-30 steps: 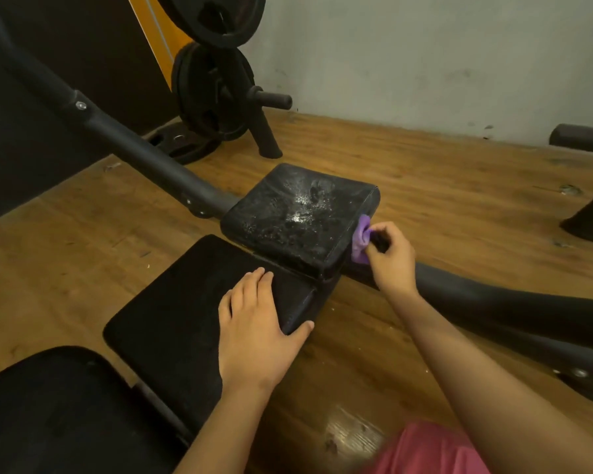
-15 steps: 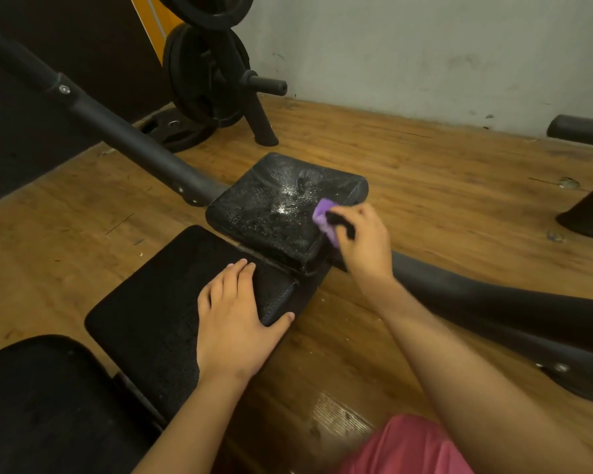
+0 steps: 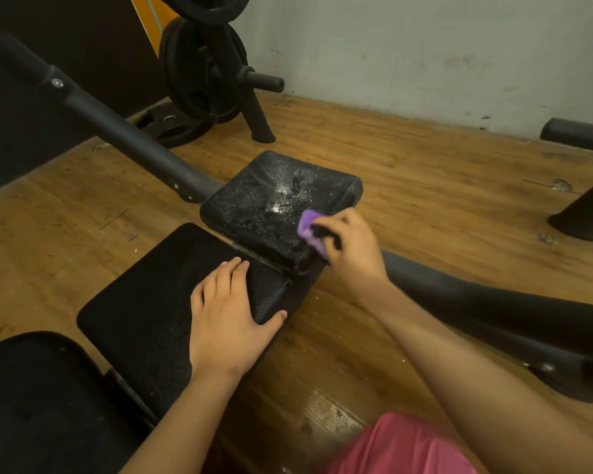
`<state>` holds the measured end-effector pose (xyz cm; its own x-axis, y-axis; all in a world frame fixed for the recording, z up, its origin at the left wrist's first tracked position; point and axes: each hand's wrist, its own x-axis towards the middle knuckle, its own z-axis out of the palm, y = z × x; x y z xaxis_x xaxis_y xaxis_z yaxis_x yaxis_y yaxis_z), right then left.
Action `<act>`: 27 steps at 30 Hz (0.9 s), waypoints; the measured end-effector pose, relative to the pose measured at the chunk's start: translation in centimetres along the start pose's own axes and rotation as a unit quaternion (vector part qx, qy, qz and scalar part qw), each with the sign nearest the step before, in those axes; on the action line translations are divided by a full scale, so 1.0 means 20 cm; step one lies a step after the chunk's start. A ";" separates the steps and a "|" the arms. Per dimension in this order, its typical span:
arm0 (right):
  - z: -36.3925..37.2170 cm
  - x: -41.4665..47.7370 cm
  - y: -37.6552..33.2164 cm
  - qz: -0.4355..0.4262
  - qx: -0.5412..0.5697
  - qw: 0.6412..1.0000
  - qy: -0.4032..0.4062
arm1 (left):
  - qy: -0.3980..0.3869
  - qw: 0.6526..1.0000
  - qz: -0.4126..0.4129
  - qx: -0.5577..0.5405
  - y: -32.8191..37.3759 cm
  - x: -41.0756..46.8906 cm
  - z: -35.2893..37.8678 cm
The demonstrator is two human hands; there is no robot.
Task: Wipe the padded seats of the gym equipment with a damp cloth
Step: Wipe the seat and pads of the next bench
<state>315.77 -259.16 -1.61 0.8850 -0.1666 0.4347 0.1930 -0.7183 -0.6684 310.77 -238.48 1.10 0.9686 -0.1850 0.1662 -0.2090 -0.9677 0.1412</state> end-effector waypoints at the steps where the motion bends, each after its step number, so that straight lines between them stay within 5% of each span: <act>1: -0.01 0.07 0.05 0.036 0.013 0.999 0.021 | 0.000 1.000 -0.001 0.002 0.00 0.00 0.00; 5: -0.07 0.36 0.24 0.147 0.020 0.987 0.061 | -0.001 1.000 0.000 0.004 0.00 0.01 0.01; 11: 0.00 0.34 0.30 0.303 0.233 0.913 0.142 | -0.003 1.000 0.001 0.009 0.00 0.01 0.01; 19: 0.15 -0.03 0.16 0.311 0.294 0.898 0.102 | -0.008 1.000 0.001 -0.009 -0.01 0.02 0.01; 24: 0.11 0.11 0.17 0.342 0.287 0.885 0.130 | 0.016 0.988 -0.046 -0.146 -0.04 0.12 -0.03; 27: 0.04 0.27 0.20 0.359 0.258 0.882 0.161 | -0.010 0.992 -0.064 -0.104 -0.05 0.28 -0.02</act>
<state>321.71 -262.37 -2.46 0.7071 -0.6971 -0.1189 -0.1277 0.0395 -0.9910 316.27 -238.40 2.24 0.9909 -0.0689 0.1158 -0.1065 -0.9272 0.3590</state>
